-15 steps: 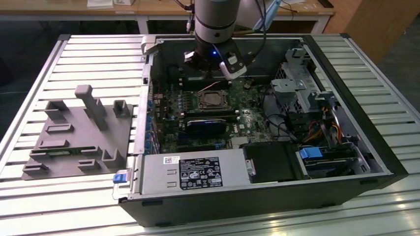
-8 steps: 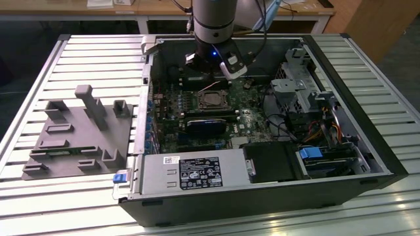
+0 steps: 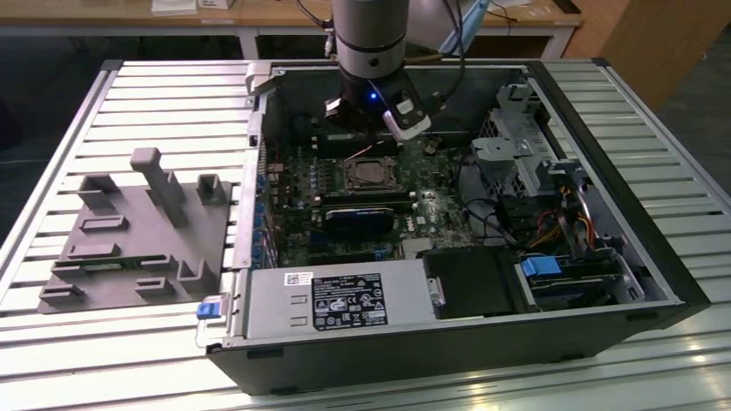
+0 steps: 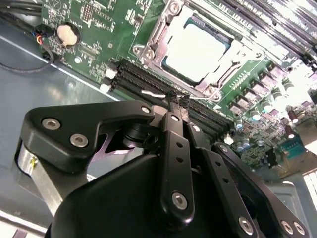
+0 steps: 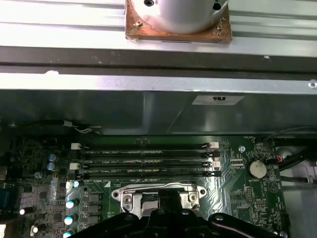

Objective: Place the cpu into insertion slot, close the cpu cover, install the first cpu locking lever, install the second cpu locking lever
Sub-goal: 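Install the first cpu locking lever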

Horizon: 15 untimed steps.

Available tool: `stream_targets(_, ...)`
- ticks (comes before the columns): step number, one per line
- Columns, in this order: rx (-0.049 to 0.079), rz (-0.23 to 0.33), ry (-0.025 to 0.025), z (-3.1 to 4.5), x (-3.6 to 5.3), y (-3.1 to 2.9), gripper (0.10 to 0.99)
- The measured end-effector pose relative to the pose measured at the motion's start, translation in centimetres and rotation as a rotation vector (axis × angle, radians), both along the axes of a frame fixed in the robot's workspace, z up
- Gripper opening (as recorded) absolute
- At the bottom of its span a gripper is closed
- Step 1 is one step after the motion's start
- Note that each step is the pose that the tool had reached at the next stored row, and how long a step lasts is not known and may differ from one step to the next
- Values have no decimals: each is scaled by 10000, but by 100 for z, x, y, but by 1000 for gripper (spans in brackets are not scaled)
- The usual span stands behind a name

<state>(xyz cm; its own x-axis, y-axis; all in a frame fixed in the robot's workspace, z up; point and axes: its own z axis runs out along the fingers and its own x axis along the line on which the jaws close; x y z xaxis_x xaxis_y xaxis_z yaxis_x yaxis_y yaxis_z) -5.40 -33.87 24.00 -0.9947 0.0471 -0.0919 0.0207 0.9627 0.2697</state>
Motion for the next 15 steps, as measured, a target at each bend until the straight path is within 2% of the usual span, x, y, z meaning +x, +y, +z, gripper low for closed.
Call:
stream_targets(3,-72,-14,-39,-20,1,0,102)
stream_targets(15,-116,-15,-42,-62,0,46,102)
